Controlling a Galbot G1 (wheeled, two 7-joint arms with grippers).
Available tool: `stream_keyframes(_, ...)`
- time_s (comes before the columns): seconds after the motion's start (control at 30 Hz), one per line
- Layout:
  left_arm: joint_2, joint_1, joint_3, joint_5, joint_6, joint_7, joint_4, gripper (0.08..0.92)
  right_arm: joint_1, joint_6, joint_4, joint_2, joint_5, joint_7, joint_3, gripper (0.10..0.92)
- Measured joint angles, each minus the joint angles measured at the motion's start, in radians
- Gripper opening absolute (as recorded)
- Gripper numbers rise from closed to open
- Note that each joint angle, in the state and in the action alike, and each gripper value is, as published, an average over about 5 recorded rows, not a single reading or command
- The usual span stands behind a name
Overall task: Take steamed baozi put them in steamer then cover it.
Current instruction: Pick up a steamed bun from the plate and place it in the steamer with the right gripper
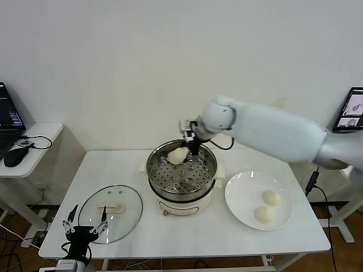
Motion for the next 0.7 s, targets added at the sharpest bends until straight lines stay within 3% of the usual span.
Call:
stream_keyframes(0.6,0.001,-0.007,-0.002,-0.008,-0.003,-0.001,0.008,0.823,-0.076,-0.012,-0.145,0.168,-0.022,0.016,-0.013,0.598)
stream_keyframes(0.7,0.001,-0.005,-0.002,-0.008,-0.005,-0.002,0.008,0.823,-0.083,-0.011,-0.155,0.176,-0.025,0.016,-0.011,0.646)
